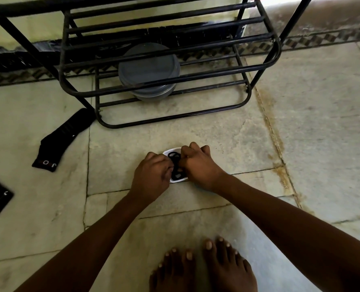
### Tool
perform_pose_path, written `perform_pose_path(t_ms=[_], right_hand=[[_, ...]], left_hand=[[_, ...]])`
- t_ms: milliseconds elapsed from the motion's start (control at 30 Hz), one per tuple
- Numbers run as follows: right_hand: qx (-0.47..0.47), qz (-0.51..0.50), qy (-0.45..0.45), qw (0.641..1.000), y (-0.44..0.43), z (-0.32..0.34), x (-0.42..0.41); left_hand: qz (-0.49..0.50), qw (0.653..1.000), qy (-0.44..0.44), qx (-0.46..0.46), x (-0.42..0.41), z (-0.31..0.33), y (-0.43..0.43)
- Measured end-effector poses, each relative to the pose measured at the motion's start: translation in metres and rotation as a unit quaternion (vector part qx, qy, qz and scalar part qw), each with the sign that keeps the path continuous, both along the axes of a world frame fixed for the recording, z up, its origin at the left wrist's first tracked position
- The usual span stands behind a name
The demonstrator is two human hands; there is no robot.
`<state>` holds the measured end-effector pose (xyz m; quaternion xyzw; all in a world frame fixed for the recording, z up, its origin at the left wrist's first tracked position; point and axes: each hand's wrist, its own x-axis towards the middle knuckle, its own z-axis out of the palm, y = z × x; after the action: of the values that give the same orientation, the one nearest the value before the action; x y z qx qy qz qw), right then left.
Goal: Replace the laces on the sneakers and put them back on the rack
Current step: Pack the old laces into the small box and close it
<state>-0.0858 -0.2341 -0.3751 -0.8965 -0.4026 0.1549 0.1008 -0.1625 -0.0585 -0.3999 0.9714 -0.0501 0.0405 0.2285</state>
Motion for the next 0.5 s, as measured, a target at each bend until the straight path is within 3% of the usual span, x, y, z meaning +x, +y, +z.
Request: perform_pose_path(t_ms=[333,433,500], right_hand=[[0.111,-0.045,0.045,0.992,-0.008,-0.017,0.005],[0.216,-0.135,0.079,0.964,-0.019,-0.023,0.006],[0.231,-0.193,0.085,0.95,-0.031,-0.025,0.003]], left_hand=[[-0.034,0.999,-0.006,0.008,-0.004,0.0,-0.003],[-0.034,0.999,-0.009,0.017,-0.003,0.004,-0.008],[-0.03,0.999,-0.011,0.03,-0.001,0.003,-0.011]])
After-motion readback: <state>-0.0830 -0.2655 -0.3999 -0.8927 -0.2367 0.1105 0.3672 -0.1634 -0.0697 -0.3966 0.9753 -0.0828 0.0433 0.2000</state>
